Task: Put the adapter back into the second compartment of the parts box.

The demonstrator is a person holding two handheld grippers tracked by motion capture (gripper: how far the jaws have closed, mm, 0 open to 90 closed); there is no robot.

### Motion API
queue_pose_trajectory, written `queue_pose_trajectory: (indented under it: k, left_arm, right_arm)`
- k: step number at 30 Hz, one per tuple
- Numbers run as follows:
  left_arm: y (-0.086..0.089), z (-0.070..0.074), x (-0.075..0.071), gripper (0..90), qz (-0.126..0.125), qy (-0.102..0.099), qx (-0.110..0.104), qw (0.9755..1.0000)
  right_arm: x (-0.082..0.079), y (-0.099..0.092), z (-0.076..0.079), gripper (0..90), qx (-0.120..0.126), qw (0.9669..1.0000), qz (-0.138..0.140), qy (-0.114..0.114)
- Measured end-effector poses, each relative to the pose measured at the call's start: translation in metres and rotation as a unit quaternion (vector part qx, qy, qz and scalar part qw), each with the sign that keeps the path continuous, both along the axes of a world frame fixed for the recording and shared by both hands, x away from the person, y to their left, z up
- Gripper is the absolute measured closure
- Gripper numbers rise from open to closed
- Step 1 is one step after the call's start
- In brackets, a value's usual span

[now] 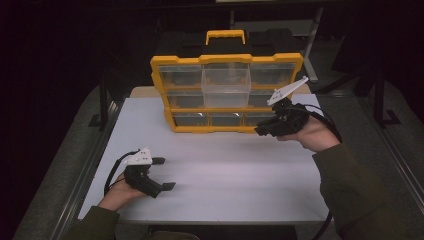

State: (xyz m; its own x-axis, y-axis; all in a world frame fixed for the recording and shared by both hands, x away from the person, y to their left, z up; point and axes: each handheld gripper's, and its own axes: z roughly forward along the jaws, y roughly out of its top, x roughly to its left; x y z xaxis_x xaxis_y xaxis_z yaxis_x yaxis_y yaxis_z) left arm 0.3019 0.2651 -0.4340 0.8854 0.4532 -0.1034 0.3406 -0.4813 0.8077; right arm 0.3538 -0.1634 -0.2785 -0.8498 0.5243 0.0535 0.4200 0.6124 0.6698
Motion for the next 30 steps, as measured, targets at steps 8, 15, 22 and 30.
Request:
queue_pose_trajectory:
  k: [8,15,22,30]
  left_arm:
    - [0.0,0.0,0.0,0.0,0.0,0.0,0.0,1.0]
    - [0.0,0.0,0.0,0.0,-0.001,0.0,-0.001,1.0]
    - [-0.001,0.0,0.0,0.0,-0.002,0.001,-0.001,1.0]
    - [-0.001,0.0,0.0,0.0,-0.003,0.002,0.001,1.0]
  right_arm:
    - [0.009,-0.001,0.026,75.1,-0.001,1.0,-0.004,-0.002]
    - [0.015,-0.002,0.046,75.1,-0.01,0.9998,-0.006,-0.017]
    - [0.02,-0.002,0.069,75.1,-0.002,0.9996,-0.009,-0.028]
    - [0.031,-0.001,0.091,75.1,0.004,0.9991,-0.014,-0.039]
